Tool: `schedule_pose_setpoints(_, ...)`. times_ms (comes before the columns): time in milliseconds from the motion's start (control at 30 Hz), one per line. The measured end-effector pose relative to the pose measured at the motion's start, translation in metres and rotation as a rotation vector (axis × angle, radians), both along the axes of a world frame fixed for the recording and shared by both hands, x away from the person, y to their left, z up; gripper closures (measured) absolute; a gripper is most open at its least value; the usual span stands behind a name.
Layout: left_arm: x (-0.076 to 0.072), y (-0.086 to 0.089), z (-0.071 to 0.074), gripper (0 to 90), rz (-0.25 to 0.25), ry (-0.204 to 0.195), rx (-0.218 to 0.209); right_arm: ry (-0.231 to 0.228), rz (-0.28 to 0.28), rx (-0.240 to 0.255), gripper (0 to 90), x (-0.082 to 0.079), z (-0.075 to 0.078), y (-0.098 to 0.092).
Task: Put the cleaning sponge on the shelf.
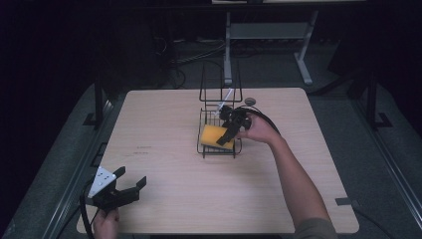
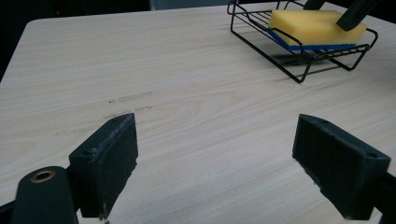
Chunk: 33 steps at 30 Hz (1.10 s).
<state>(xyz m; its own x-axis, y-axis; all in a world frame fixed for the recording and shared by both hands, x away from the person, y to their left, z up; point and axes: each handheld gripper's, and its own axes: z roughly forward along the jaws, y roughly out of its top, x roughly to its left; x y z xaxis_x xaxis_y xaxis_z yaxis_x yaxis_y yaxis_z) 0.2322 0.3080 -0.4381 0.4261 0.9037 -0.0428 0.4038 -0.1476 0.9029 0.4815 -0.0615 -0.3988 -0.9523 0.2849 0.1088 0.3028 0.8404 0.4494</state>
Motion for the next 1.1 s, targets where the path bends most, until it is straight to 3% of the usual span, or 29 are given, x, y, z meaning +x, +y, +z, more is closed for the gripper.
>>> schedule_pose_setpoints(1100,0.0,-0.001,0.001,13.4,-0.003,-0.005,0.003,-0.013,-0.058,0.051,15.7,-0.01,0.009,-0.021)
